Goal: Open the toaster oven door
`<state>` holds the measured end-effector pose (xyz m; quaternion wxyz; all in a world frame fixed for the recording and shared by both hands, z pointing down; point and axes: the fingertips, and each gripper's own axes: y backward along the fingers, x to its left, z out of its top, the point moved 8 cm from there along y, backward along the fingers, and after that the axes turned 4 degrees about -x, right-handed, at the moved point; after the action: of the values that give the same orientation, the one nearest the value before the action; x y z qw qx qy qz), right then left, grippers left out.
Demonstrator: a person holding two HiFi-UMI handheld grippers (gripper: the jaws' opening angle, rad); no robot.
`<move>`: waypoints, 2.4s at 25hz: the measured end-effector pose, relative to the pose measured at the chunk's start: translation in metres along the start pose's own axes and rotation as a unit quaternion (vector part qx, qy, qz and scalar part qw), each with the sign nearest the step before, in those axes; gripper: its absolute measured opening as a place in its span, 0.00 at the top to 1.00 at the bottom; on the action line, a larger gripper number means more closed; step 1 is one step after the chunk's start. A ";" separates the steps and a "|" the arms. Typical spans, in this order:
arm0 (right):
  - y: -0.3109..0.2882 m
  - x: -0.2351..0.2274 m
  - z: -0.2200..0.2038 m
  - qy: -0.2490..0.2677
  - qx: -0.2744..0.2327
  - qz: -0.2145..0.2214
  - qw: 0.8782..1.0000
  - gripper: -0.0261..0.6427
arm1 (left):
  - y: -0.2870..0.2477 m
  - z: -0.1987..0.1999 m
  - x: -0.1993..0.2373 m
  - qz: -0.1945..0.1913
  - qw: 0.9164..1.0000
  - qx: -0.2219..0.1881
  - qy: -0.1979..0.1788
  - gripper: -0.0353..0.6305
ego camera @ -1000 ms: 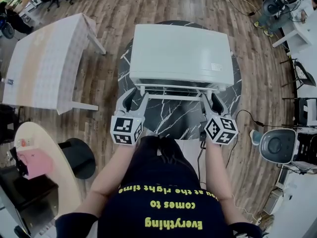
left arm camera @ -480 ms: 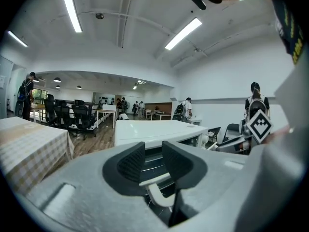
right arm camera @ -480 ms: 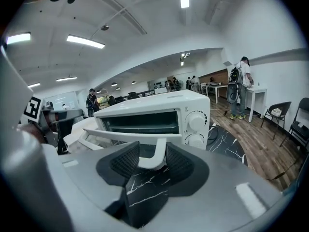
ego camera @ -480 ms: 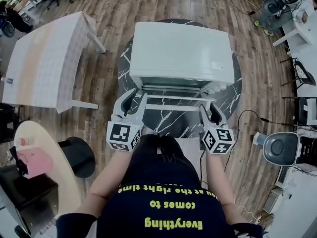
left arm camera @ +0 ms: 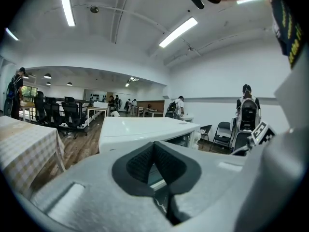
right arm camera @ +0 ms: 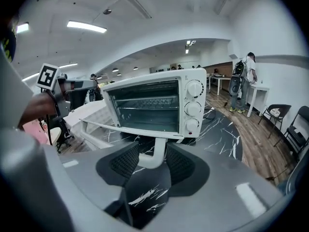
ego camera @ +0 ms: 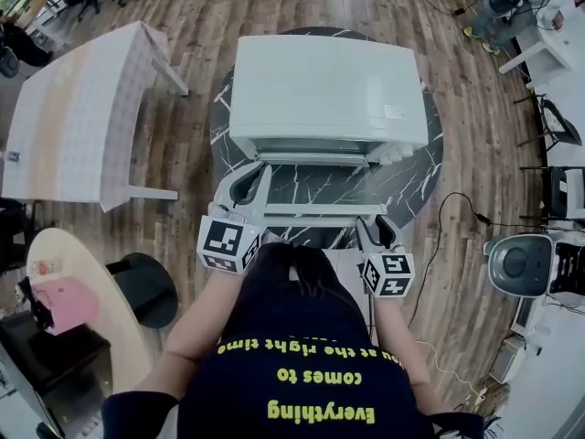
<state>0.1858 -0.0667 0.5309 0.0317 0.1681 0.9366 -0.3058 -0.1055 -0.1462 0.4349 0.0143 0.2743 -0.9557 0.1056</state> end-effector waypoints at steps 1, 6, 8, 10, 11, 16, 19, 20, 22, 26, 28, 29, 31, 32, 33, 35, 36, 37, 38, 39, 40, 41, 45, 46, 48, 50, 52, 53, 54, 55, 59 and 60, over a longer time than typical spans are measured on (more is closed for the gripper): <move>-0.001 0.000 -0.006 0.001 0.006 0.000 1.000 0.68 | -0.001 -0.001 -0.001 -0.002 1.000 0.002 0.000 0.95; -0.004 0.000 -0.029 0.004 0.033 -0.001 0.999 0.68 | -0.004 -0.006 -0.002 -0.008 1.000 0.010 -0.001 0.95; -0.007 0.000 -0.040 0.005 0.046 -0.002 0.999 0.68 | -0.004 -0.007 -0.001 -0.008 1.000 0.012 -0.001 0.95; -0.011 -0.001 -0.053 0.002 0.062 -0.002 0.998 0.68 | -0.005 -0.008 -0.001 -0.009 1.000 0.012 -0.002 0.95; -0.013 -0.002 -0.060 -0.002 0.069 -0.003 0.998 0.68 | -0.005 -0.008 -0.001 -0.009 1.000 0.012 -0.003 0.95; -0.023 -0.004 -0.088 -0.032 0.091 -0.008 0.995 0.69 | -0.003 -0.006 0.004 -0.007 1.000 0.014 -0.006 0.95; -0.029 -0.006 -0.100 -0.046 0.103 -0.011 0.994 0.69 | -0.003 -0.006 0.006 -0.007 1.000 0.017 -0.007 0.95; -0.031 -0.006 -0.105 -0.050 0.108 -0.012 0.993 0.69 | -0.003 -0.006 0.006 -0.007 1.000 0.018 -0.007 0.95; -0.035 -0.007 -0.113 -0.054 0.121 -0.013 0.991 0.69 | -0.004 -0.006 0.006 -0.008 1.000 0.019 -0.008 0.95; -0.044 -0.009 -0.128 -0.046 0.152 -0.011 0.987 0.69 | -0.006 -0.006 0.005 -0.012 1.000 0.019 -0.010 0.95; -0.047 -0.010 -0.132 -0.043 0.161 -0.010 0.986 0.69 | -0.005 -0.006 0.005 -0.012 1.000 0.019 -0.011 0.95; -0.048 -0.010 -0.133 -0.044 0.163 -0.011 0.986 0.69 | -0.005 -0.005 0.006 -0.012 1.000 0.020 -0.011 0.95; -0.049 -0.011 -0.135 -0.048 0.164 -0.012 0.985 0.69 | -0.005 -0.005 0.006 -0.012 1.000 0.020 -0.012 0.95; -0.050 -0.011 -0.136 -0.050 0.164 -0.012 0.985 0.69 | -0.005 -0.006 0.006 -0.011 1.000 0.021 -0.013 0.95; -0.050 -0.011 -0.137 -0.053 0.164 -0.013 0.985 0.69 | -0.005 -0.006 0.006 -0.012 1.000 0.021 -0.013 0.95; -0.051 -0.012 -0.136 -0.057 0.164 -0.012 0.985 0.69 | -0.005 -0.007 0.006 -0.012 1.000 0.021 -0.013 0.95; -0.051 -0.012 -0.136 -0.057 0.164 -0.011 0.985 0.69 | -0.006 -0.007 0.006 -0.013 1.000 0.021 -0.013 0.95; -0.051 -0.012 -0.136 -0.057 0.165 -0.011 0.985 0.69 | -0.006 -0.007 0.006 -0.013 1.000 0.021 -0.012 0.95; -0.051 -0.012 -0.136 -0.056 0.166 -0.010 0.984 0.69 | -0.006 -0.008 0.006 -0.013 1.000 0.022 -0.012 0.95; -0.050 -0.012 -0.135 -0.054 0.166 -0.009 0.985 0.69 | -0.006 -0.008 0.005 -0.013 1.000 0.022 -0.012 0.95; -0.049 -0.013 -0.135 -0.053 0.166 -0.009 0.985 0.68 | -0.006 -0.008 0.004 -0.014 1.000 0.022 -0.012 0.95; -0.049 -0.013 -0.134 -0.052 0.166 -0.008 0.985 0.68 | -0.007 -0.008 0.004 -0.014 1.000 0.022 -0.012 0.95; -0.047 -0.012 -0.131 -0.052 0.164 -0.006 0.985 0.68 | -0.006 -0.009 0.004 -0.014 1.000 0.022 -0.010 0.95; -0.047 -0.012 -0.131 -0.052 0.164 -0.006 0.985 0.68 | -0.005 -0.010 0.004 -0.014 1.000 0.023 -0.010 0.95; -0.046 -0.012 -0.130 -0.053 0.162 -0.006 0.985 0.67 | -0.005 -0.011 0.004 -0.013 1.000 0.024 -0.010 0.95; -0.044 -0.012 -0.129 -0.053 0.160 -0.005 0.986 0.67 | -0.004 -0.012 0.004 -0.013 1.000 0.024 -0.009 0.95; -0.044 -0.011 -0.127 -0.054 0.158 -0.004 0.986 0.67 | -0.003 -0.013 0.004 -0.012 1.000 0.025 -0.008 0.95; -0.043 -0.011 -0.126 -0.055 0.157 -0.003 0.986 0.67 | -0.003 -0.013 0.004 -0.012 1.000 0.025 -0.008 0.95; -0.043 -0.010 -0.125 -0.056 0.157 -0.003 0.986 0.67 | -0.003 -0.012 0.004 -0.012 1.000 0.025 -0.008 0.95; -0.043 -0.010 -0.125 -0.057 0.156 -0.004 0.986 0.67 | -0.003 -0.012 0.004 -0.012 1.000 0.024 -0.008 0.95; -0.041 -0.008 -0.123 -0.059 0.151 -0.002 0.987 0.67 | -0.004 -0.011 0.003 -0.014 1.000 0.023 -0.008 0.95; -0.041 -0.008 -0.123 -0.060 0.151 -0.001 0.987 0.67 | -0.004 -0.011 0.003 -0.015 1.000 0.023 -0.008 0.95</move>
<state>0.1853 -0.0286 0.6548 0.0614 0.1513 0.8762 -0.4535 -0.1060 -0.1491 0.4465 0.0017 0.2893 -0.9491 0.1248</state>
